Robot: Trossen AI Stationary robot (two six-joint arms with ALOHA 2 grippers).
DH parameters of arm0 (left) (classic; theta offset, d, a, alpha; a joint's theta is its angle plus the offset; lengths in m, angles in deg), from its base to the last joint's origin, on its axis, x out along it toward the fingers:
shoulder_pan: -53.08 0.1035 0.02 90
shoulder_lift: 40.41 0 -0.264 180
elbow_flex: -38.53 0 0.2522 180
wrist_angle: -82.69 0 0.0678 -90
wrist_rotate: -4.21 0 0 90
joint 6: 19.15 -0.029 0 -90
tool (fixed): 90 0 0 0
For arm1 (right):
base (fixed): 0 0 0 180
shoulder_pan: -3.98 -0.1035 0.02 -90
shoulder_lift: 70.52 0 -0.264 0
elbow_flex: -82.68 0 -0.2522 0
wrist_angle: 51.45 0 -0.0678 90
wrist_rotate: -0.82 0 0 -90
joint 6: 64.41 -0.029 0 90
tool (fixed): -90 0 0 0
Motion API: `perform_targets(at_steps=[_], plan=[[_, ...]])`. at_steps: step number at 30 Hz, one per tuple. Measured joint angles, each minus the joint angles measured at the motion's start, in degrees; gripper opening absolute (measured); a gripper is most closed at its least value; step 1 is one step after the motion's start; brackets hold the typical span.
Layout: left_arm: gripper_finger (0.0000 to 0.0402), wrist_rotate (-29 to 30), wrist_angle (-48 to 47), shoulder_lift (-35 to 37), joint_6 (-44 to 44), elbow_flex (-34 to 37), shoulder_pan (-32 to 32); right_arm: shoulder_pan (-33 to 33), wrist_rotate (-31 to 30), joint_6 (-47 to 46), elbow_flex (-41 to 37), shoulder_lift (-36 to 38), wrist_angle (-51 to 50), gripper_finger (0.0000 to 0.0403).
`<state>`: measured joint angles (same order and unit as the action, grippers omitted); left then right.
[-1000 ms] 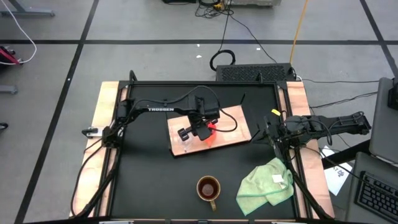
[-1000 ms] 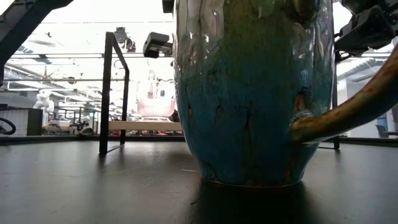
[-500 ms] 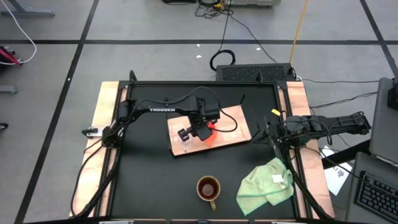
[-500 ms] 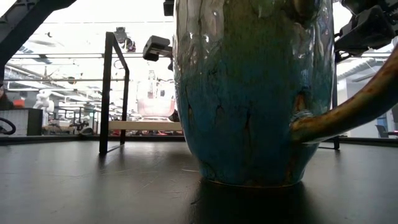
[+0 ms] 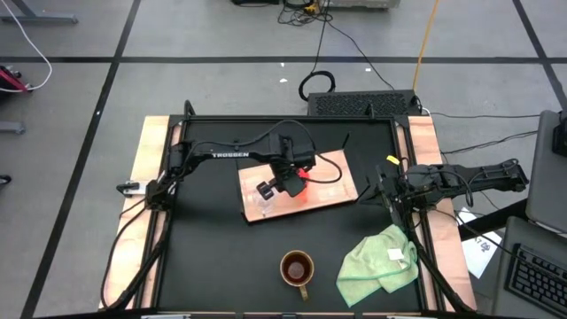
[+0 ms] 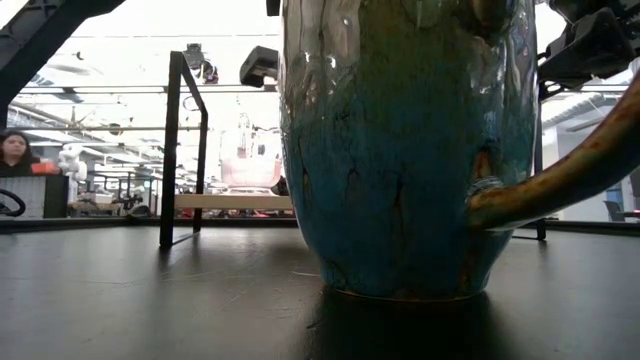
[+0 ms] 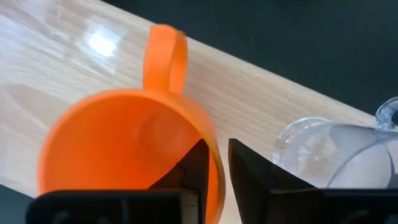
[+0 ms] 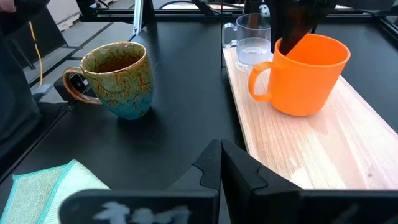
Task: Stack small to large cups/mugs on shelf
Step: Put the orange mug on the shelf
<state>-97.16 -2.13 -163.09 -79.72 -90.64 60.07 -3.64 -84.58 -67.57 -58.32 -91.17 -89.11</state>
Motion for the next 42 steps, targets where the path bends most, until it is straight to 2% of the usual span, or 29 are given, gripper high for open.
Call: perform_targets(at_steps=[14, 28, 33, 42], plan=[[0.0060, -0.44, -0.57, 0.11, 1.31, -0.31, -0.04, 0.00, 0.00, 0.00, -0.02, 0.00, -0.02, 0.0000], [0.0060, 1.52, -0.46, 0.21, 1.15, -0.38, -0.81, 0.00, 0.00, -0.02, 0.00, 0.00, -0.07, 0.0000], [0.0060, 3.91, -0.44, 0.50, 1.35, -0.42, -0.81, 0.00, 0.00, -0.02, 0.00, 0.00, -0.07, 0.0000], [0.0060, 3.93, -0.42, 0.50, 1.79, -0.42, -0.81, 0.01, 0.00, -0.02, -0.01, 0.00, -0.09, 0.0000]])
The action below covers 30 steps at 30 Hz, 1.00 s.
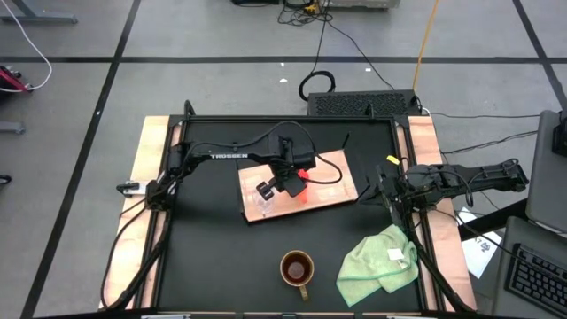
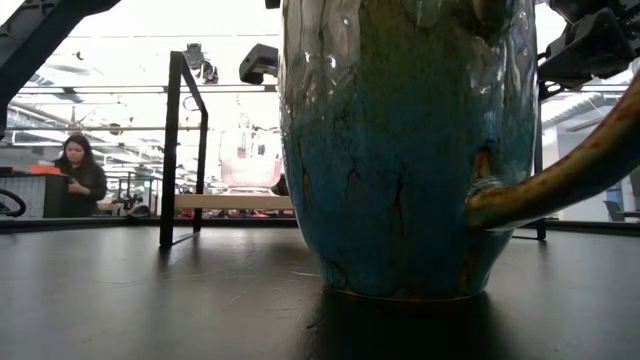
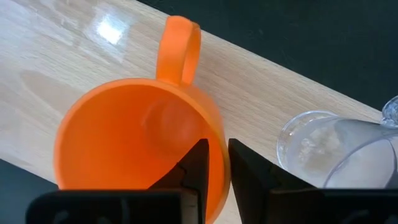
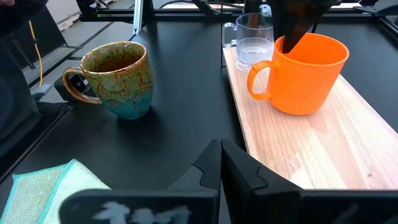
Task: Stack small to large cups/mugs on shelf
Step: Put the orange mug on the shelf
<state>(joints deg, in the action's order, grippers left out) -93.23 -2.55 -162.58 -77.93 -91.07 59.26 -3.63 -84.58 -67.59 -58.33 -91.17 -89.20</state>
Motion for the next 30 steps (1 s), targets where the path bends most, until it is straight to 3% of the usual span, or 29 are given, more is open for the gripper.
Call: perform_targets(at_steps=[14, 30], plan=[[0.0071, -2.13, 0.02, 0.00, 1.12, 0.00, 0.01, 0.00, 0.00, 0.00, 0.01, 0.00, 0.00, 0.0000], [0.0199, -2.99, 0.01, 0.00, 3.52, 0.00, 0.28, 0.01, 0.01, 0.00, 0.01, 0.00, 0.00, 0.0000]])
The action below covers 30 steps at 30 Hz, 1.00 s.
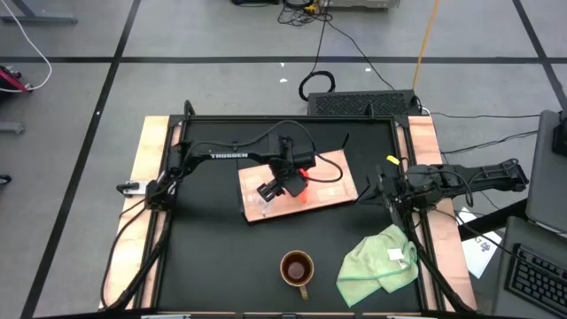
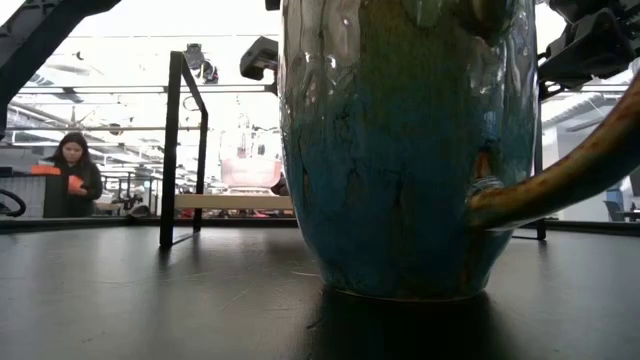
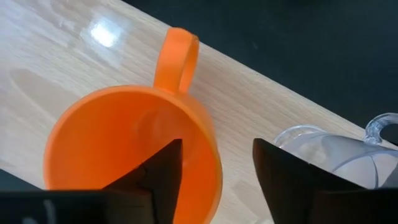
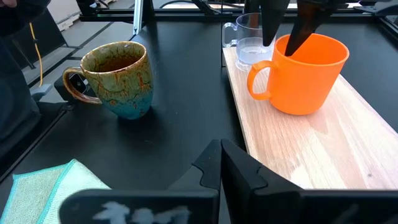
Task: Stack small to large cups/mugs on shelf
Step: Put the orange mug on the shelf
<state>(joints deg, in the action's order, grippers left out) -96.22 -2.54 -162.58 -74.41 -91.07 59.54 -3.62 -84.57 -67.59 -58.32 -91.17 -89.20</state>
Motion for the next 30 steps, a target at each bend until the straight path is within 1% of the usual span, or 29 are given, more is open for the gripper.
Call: perform_targets(at_steps=[4, 14, 23, 30], plan=[[0.0211, 0.02, 0.10, 0.00, 0.31, 0.00, 0.00, 0.00, -0.01, 0.00, 0.00, 0.00, 0.00, 0.0000], [0.0212, 0.08, 1.14, 0.00, 0.26, 0.00, 0.00, 0.00, -0.01, 0.00, 0.00, 0.00, 0.00, 0.0000], [0.0212, 1.72, 1.14, 0.00, -0.17, 0.00, 0.00, -0.01, -0.01, 0.00, -0.01, 0.00, 0.01, 0.0000], [0.0212, 5.89, 1.28, 0.00, -0.27, 0.00, -0.11, -0.01, -0.01, -0.01, -0.01, 0.00, 0.00, 0.0000]])
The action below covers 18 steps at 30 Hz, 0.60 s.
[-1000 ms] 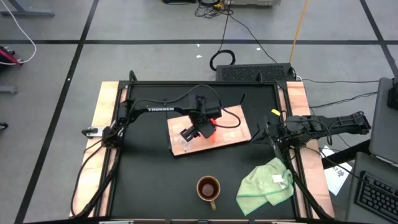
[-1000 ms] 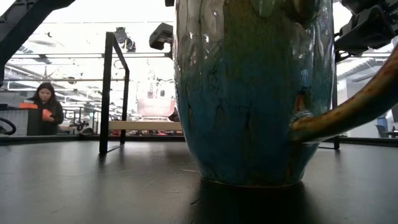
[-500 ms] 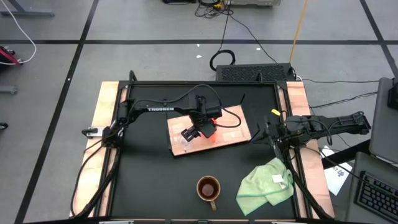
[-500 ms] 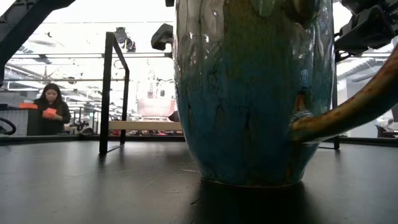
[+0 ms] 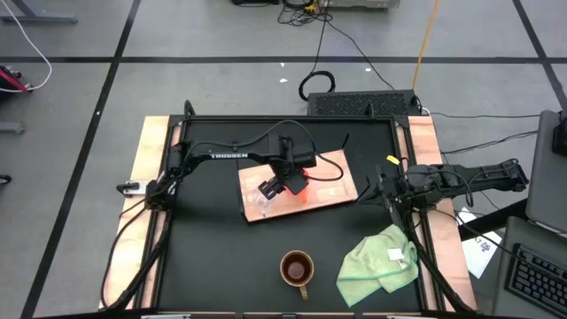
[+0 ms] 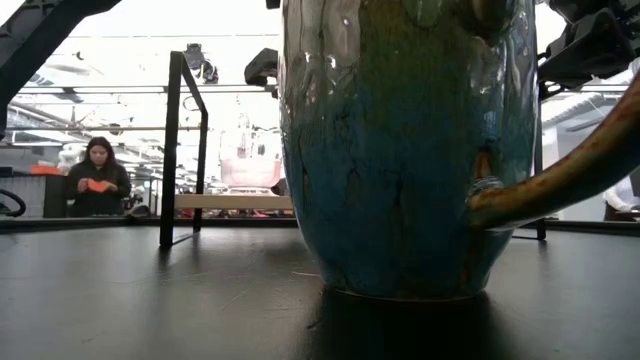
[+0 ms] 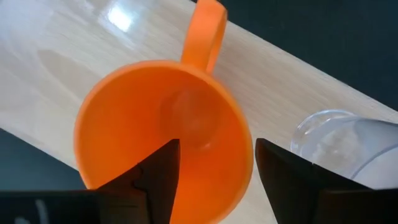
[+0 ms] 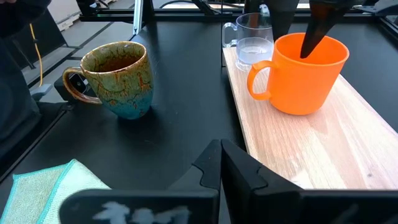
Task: Stack small to large cups/mugs on shelf
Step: Put the orange mug on the shelf
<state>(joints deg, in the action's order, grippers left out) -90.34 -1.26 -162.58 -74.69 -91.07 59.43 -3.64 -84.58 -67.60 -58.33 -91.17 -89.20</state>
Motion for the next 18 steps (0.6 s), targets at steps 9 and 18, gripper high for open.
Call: perform_targets(at_steps=[9, 18], plan=[[0.0212, 0.08, -1.38, 0.36, 1.80, -3.71, -0.53, 0.02, 0.02, -0.01, 0.01, -0.02, 0.00, 0.0000], [0.0212, 0.39, -9.39, 0.36, 6.59, -15.92, -2.31, 0.02, 0.02, -0.01, 0.01, -0.02, 0.00, 0.0000]])
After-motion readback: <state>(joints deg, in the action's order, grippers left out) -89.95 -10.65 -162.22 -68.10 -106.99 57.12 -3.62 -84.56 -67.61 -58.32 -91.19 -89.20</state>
